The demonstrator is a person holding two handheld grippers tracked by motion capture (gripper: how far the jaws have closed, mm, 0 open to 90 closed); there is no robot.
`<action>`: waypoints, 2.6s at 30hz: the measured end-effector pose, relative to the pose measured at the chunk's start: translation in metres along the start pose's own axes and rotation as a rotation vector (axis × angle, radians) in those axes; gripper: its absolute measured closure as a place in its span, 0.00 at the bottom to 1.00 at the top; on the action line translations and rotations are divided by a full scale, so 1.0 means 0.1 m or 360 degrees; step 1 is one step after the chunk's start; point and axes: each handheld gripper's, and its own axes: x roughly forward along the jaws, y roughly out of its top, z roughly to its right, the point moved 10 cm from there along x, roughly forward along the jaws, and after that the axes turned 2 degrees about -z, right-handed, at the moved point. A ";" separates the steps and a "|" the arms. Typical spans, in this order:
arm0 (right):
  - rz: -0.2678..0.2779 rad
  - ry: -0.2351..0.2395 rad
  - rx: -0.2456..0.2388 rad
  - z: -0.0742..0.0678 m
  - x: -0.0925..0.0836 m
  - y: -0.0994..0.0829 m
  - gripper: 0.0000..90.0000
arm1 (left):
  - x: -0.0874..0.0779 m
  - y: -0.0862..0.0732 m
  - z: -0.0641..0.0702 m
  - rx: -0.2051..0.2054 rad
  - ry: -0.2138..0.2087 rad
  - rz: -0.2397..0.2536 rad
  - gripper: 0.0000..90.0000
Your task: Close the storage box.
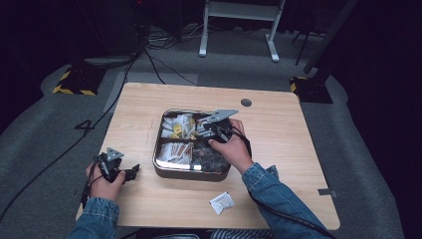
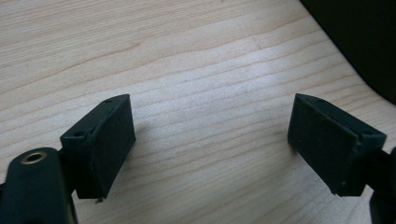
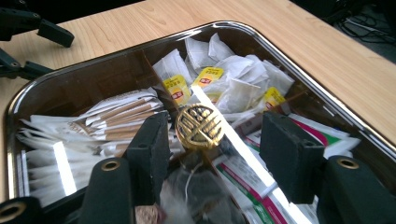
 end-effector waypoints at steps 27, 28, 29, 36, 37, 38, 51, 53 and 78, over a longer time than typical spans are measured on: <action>0.0125 -0.0164 0.0193 0.20 -1.03 -0.51 0.35 | 0.02 0.01 0.01 -0.0002 -0.0010 -0.0008 0.14; 0.0134 -0.0175 0.0206 0.22 -1.06 -0.54 0.35 | 0.02 0.01 0.01 -0.0002 -0.0010 -0.0008 0.14; 0.0143 -0.0185 0.0218 0.24 -1.10 -0.57 0.35 | 0.02 0.01 0.01 -0.0002 -0.0010 -0.0008 0.14; 0.0139 -0.0247 0.0284 0.41 -1.34 -0.79 0.34 | 0.02 0.01 0.01 -0.0002 -0.0010 -0.0008 0.14; 0.0141 -0.0257 0.0294 0.44 -1.37 -0.82 0.34 | 0.02 0.01 0.01 -0.0002 -0.0010 -0.0009 0.14; 0.0138 -0.0261 0.0302 0.45 -1.41 -0.85 0.34 | 0.02 0.01 0.01 -0.0005 -0.0009 -0.0008 0.14; 0.0044 -0.0293 0.0384 0.60 -1.58 -1.22 0.33 | 0.02 0.02 0.01 0.0004 -0.0012 -0.0012 0.13; 0.0018 -0.0291 0.0396 0.61 -1.59 -1.28 0.33 | 0.02 0.02 0.01 0.0004 -0.0012 -0.0012 0.13; -0.0136 -0.0363 0.0535 0.80 -1.57 -2.01 0.27 | 0.04 0.03 0.01 0.0015 -0.0018 -0.0014 0.12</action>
